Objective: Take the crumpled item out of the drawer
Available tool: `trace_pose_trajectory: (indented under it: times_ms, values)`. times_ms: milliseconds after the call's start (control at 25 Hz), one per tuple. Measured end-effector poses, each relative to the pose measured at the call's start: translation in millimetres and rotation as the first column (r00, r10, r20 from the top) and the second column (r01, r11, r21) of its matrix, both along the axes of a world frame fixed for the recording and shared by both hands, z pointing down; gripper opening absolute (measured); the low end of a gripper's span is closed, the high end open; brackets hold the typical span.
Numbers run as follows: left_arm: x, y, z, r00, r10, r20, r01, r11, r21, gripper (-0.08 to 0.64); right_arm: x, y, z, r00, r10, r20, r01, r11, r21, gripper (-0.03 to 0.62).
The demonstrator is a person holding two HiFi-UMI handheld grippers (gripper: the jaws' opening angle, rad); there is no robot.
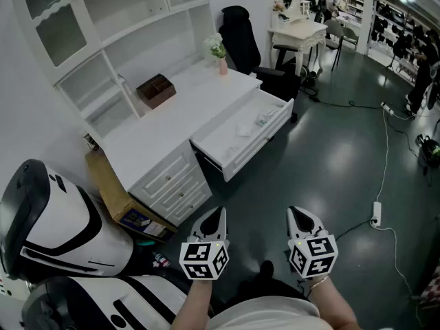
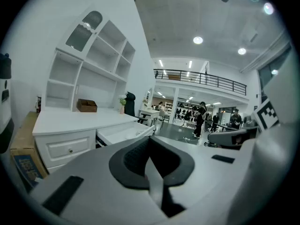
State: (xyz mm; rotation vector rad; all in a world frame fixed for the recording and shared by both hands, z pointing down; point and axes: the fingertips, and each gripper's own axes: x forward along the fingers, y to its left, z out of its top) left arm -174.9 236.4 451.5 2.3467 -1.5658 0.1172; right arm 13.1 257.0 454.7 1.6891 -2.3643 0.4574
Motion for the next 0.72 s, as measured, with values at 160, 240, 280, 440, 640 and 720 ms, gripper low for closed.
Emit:
trace_pose_trajectory:
  times_ms: [160,240,280,440,640,720]
  values:
    - [6,-12,2,1.000,-0.007,-0.007,0.007,1.000,-0.005,-0.006,8,-13,0,1.000,-0.008,-0.004,0.008,1.000,0.008,0.002]
    - [10,-16,3,1.000,-0.009,-0.004,0.009,1.000,-0.009,-0.006,10,-18,-1,1.000,-0.022,-0.003,0.022,1.000,0.013,0.002]
    - [12,-19,4,1.000,-0.012,-0.003,0.012,1.000,-0.010,-0.006,12,-20,-1,1.000,-0.027,-0.001,0.027,0.999,0.016,0.002]
    - [20,-34,2,1.000,-0.023,-0.004,0.023,1.000,-0.007,-0.006,19,-35,-2,0.999,-0.030,0.019,0.029,0.999,0.023,0.002]
    - [33,-51,3,1.000,-0.027,0.003,0.027,1.000,-0.009,0.007,35,-51,-3,1.000,-0.024,0.016,0.023,0.999,0.030,0.002]
    - [37,-57,2,0.999,-0.033,-0.001,0.033,0.999,-0.009,0.016,41,-57,-3,1.000,-0.026,0.017,0.026,0.999,0.033,0.002]
